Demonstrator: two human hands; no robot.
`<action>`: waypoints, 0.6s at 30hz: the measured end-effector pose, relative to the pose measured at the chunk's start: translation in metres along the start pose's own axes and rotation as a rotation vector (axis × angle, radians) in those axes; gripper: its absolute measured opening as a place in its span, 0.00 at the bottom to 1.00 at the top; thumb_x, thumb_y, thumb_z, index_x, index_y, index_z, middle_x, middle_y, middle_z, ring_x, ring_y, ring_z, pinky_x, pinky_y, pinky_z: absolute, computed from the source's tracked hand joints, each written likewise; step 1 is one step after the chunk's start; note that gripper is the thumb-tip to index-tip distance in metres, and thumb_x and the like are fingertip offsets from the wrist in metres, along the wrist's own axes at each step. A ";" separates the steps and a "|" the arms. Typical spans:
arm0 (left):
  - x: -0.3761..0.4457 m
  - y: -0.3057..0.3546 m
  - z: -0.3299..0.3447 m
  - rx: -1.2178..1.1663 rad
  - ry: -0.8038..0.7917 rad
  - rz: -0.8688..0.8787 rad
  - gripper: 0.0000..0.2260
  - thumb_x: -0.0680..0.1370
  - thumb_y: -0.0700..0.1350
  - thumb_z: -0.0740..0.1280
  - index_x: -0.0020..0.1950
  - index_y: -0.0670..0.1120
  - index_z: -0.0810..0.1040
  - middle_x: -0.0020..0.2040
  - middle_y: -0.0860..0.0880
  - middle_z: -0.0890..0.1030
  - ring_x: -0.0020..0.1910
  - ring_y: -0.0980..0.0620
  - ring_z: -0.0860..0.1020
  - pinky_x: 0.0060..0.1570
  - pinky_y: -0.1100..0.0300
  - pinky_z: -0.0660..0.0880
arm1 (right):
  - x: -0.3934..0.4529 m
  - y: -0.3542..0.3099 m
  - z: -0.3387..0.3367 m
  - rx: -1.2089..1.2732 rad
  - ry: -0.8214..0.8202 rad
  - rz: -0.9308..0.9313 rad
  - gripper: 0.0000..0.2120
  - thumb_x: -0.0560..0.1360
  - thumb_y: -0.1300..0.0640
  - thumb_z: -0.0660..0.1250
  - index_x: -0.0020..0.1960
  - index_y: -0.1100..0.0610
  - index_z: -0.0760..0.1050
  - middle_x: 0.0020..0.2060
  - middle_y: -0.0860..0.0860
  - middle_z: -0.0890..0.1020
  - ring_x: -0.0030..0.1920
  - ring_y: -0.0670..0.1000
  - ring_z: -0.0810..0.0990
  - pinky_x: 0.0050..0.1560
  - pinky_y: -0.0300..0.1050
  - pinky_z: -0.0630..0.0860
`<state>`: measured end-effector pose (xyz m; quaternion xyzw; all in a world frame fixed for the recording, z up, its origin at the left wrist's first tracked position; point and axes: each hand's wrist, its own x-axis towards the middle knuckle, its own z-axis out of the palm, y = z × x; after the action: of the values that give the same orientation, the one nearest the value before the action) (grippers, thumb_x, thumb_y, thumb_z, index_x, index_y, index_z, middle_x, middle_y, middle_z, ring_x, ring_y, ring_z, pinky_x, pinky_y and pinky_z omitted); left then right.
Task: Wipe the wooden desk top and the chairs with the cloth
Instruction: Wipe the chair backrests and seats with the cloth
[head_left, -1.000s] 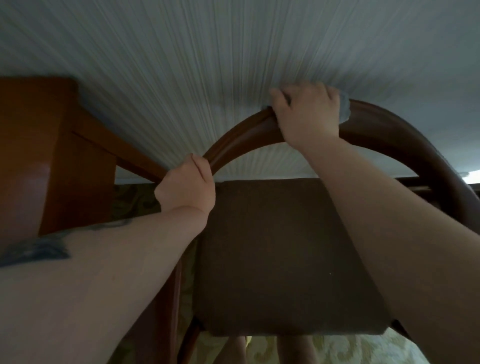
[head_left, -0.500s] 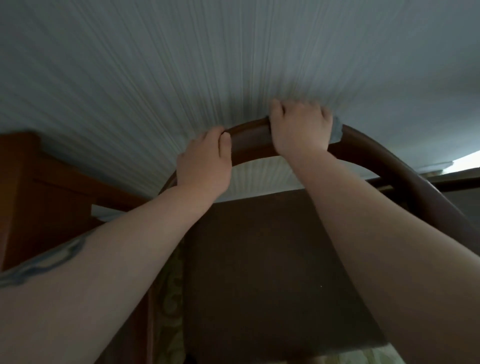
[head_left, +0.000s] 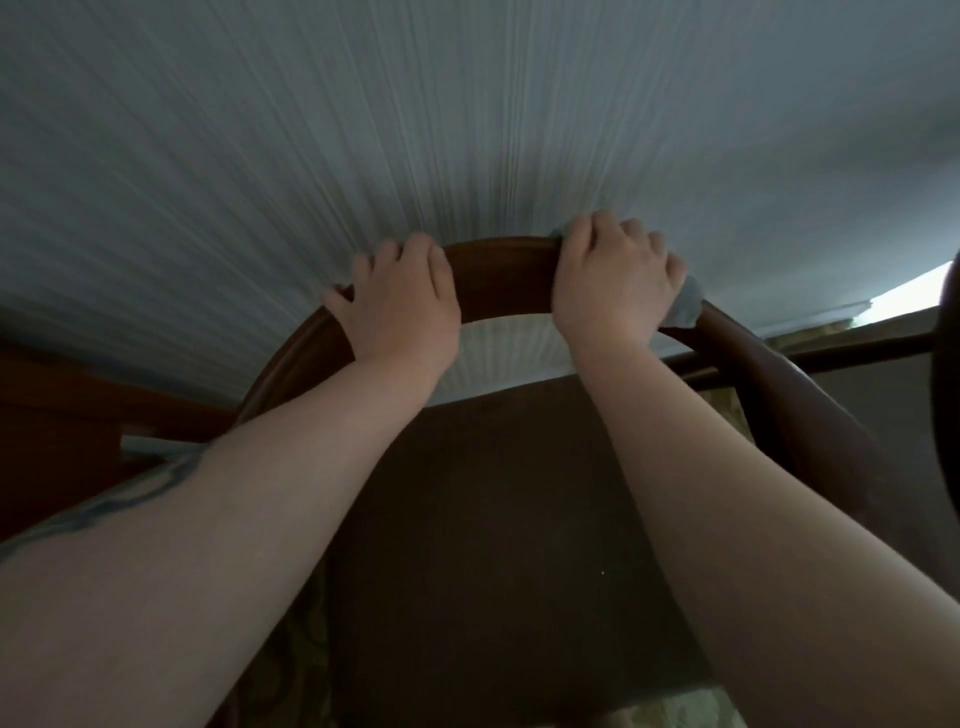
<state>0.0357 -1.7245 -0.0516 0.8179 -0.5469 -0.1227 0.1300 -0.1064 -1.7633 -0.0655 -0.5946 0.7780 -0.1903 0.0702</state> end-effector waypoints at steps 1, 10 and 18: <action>0.000 0.007 0.003 0.020 -0.002 0.032 0.15 0.83 0.50 0.47 0.61 0.51 0.72 0.61 0.48 0.73 0.65 0.46 0.66 0.67 0.37 0.55 | 0.000 -0.011 0.002 -0.028 -0.016 0.002 0.20 0.81 0.49 0.47 0.55 0.52 0.77 0.49 0.52 0.78 0.55 0.56 0.73 0.60 0.53 0.62; 0.002 0.028 0.013 0.089 -0.003 0.075 0.16 0.83 0.50 0.47 0.63 0.52 0.70 0.64 0.47 0.70 0.69 0.44 0.62 0.66 0.28 0.44 | 0.012 0.043 -0.007 0.060 -0.116 -0.194 0.19 0.81 0.44 0.45 0.48 0.48 0.73 0.40 0.46 0.74 0.45 0.51 0.73 0.49 0.48 0.65; -0.002 0.032 0.020 0.100 0.034 0.046 0.16 0.83 0.51 0.47 0.60 0.53 0.72 0.62 0.48 0.72 0.69 0.43 0.62 0.66 0.25 0.41 | 0.008 0.069 -0.030 -0.133 -0.190 0.100 0.13 0.81 0.53 0.51 0.60 0.54 0.71 0.52 0.56 0.76 0.54 0.59 0.75 0.55 0.56 0.68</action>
<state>0.0000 -1.7361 -0.0590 0.8126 -0.5686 -0.0784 0.1011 -0.1806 -1.7496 -0.0635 -0.5739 0.8073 -0.0777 0.1133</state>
